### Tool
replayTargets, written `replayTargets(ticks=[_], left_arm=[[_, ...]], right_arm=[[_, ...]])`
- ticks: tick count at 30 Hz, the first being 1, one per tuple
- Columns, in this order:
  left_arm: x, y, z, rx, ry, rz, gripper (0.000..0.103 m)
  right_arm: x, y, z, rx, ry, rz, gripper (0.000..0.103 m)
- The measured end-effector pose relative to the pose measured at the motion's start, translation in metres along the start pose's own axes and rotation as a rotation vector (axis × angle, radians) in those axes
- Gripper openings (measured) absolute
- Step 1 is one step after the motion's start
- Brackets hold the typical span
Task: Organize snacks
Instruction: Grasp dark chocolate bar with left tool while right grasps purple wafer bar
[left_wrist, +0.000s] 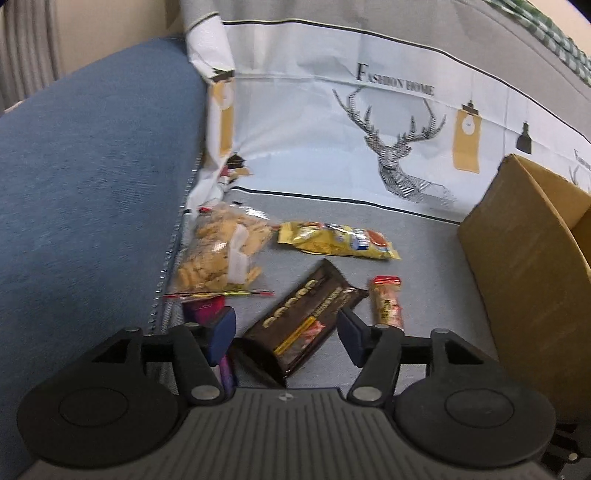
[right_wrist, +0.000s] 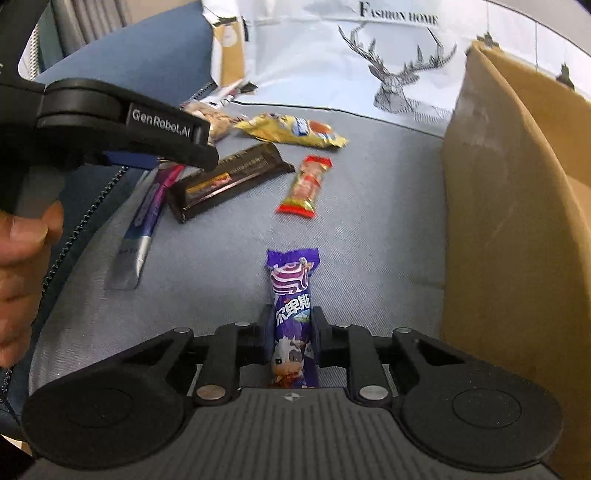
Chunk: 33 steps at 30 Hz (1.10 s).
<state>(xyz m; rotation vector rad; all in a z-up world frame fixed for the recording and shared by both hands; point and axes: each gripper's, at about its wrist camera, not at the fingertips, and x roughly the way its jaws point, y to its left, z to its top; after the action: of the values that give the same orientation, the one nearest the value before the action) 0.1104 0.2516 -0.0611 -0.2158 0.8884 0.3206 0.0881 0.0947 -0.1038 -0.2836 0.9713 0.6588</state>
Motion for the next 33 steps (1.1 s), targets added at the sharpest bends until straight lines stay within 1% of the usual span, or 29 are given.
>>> replayTargets(ticks=[1,3,6,13,14,15,16,17,18,20,24,28,31,33], left_arm=[[0.002,-0.003,0.0,0.013,0.0,-0.004,0.069],[0.007,-0.009,-0.001,0.038,0.001,-0.006,0.072],[0.016,-0.014,-0.002,0.07,0.004,0.003,0.077],[0.034,-0.015,-0.006,0.089,0.051,0.023,0.077],[0.035,-0.016,-0.006,0.093,0.056,0.027,0.073],[0.035,-0.016,-0.007,0.097,0.061,0.033,0.064],[0.037,-0.015,-0.007,0.1,0.072,0.04,0.058],[0.037,-0.015,-0.007,0.097,0.083,0.04,0.052],[0.036,-0.013,-0.007,0.089,0.089,0.038,0.047],[0.033,-0.011,-0.007,0.067,0.099,0.032,0.045],[0.022,-0.005,-0.005,-0.027,0.148,0.032,0.045],[0.019,0.005,-0.009,-0.136,0.241,-0.004,0.045],[0.018,0.01,-0.007,-0.166,0.234,-0.008,0.046],[0.02,0.01,-0.007,-0.166,0.234,-0.007,0.048]], right_arm=[[0.001,-0.001,-0.001,0.005,0.002,0.002,0.026],[0.001,-0.002,-0.002,0.002,0.007,0.006,0.034],[0.003,-0.003,-0.002,0.0,0.009,0.007,0.034],[0.003,-0.004,-0.003,-0.003,0.01,0.009,0.034],[0.004,-0.004,-0.002,-0.004,0.009,0.009,0.034],[0.004,-0.004,-0.002,-0.003,0.009,0.01,0.034],[0.004,-0.005,-0.002,-0.002,0.008,0.012,0.033],[0.004,-0.005,-0.002,-0.002,0.005,0.013,0.03],[0.004,-0.006,-0.002,0.0,0.003,0.013,0.024],[0.004,-0.007,-0.002,0.008,-0.002,0.02,0.02],[0.001,-0.009,-0.002,0.033,-0.02,0.045,0.02],[0.003,-0.01,-0.001,0.04,-0.013,0.054,0.02],[0.005,-0.012,-0.001,0.061,0.002,0.067,0.022],[0.005,-0.012,0.0,0.067,0.003,0.069,0.022]])
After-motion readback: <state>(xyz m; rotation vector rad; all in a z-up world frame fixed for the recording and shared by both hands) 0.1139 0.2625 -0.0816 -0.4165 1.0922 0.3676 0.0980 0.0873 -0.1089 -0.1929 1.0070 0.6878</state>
